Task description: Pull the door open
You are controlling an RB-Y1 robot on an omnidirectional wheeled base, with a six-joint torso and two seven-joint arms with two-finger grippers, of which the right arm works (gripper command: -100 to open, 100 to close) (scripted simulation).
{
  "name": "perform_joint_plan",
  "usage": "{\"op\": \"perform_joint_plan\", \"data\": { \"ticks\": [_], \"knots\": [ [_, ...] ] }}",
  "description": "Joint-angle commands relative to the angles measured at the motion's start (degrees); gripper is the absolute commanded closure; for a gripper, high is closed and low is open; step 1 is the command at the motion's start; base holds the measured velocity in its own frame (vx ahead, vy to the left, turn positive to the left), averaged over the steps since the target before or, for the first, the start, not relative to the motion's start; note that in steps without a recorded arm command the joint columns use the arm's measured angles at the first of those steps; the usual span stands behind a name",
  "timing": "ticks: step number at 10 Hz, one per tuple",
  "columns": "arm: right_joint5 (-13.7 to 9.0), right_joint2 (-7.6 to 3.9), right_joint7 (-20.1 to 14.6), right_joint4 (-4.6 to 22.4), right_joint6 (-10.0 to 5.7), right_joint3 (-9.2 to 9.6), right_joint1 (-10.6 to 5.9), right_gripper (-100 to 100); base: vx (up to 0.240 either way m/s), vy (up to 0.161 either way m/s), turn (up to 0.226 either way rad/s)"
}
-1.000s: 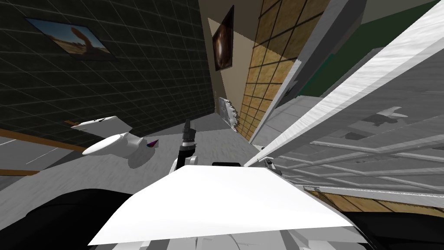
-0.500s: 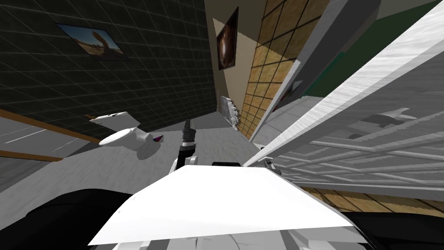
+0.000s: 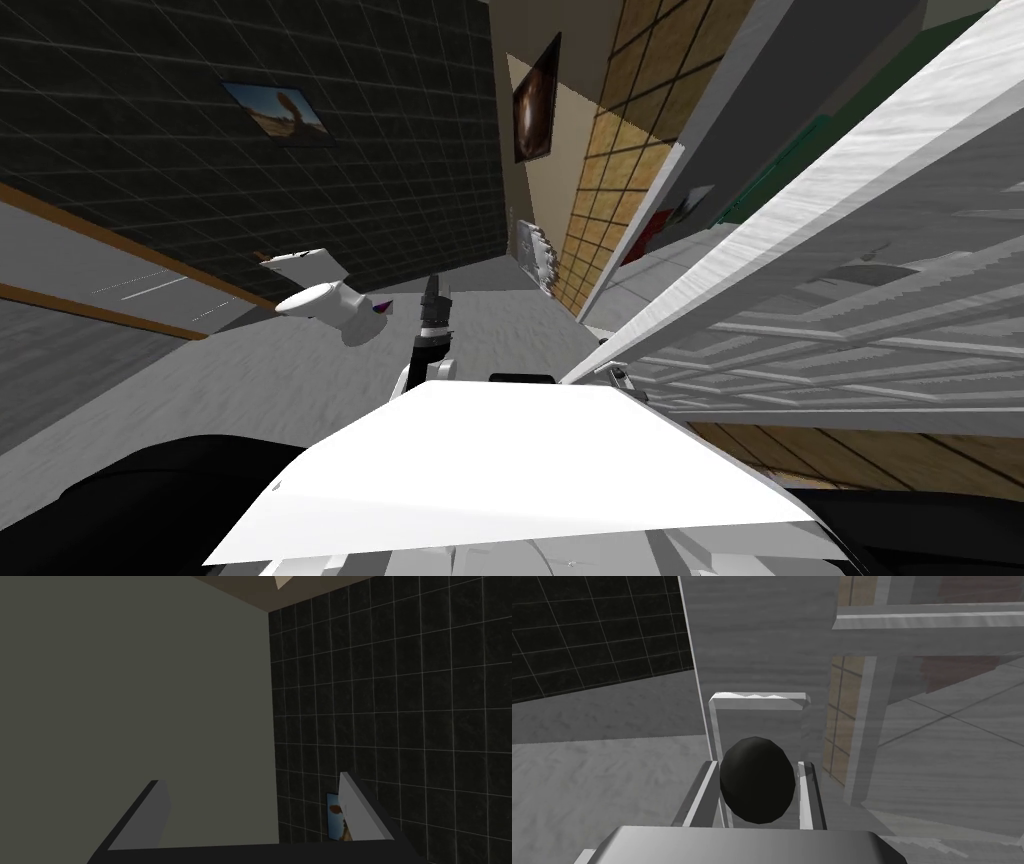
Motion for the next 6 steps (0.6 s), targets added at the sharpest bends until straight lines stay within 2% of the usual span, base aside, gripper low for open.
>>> {"op": "perform_joint_plan", "data": {
  "ticks": [1, 2, 3, 4, 6],
  "knots": [
    [0.3, -0.51, -0.7, 0.6, -0.83, 0.3, -0.37, 100, -0.199, -0.024, 0.103],
    [0.5, -0.7, -1.0, 0.9, -1.07, 0.48, -0.53, 100, -0.205, -0.008, 0.081],
    [0.4, -0.51, -0.7, 0.5, -0.5, 0.47, -0.38, 100, -0.088, -0.003, 0.019],
    [1.0, -0.32, -1.5, 3.2, -2.89, 1.2, -0.48, 100, -0.031, -0.001, 0.048],
    [1.6, -0.13, -2.3, 5.8, -5.48, 1.85, -0.61, 100, -0.029, 0.001, 0.029]
  ]
}}
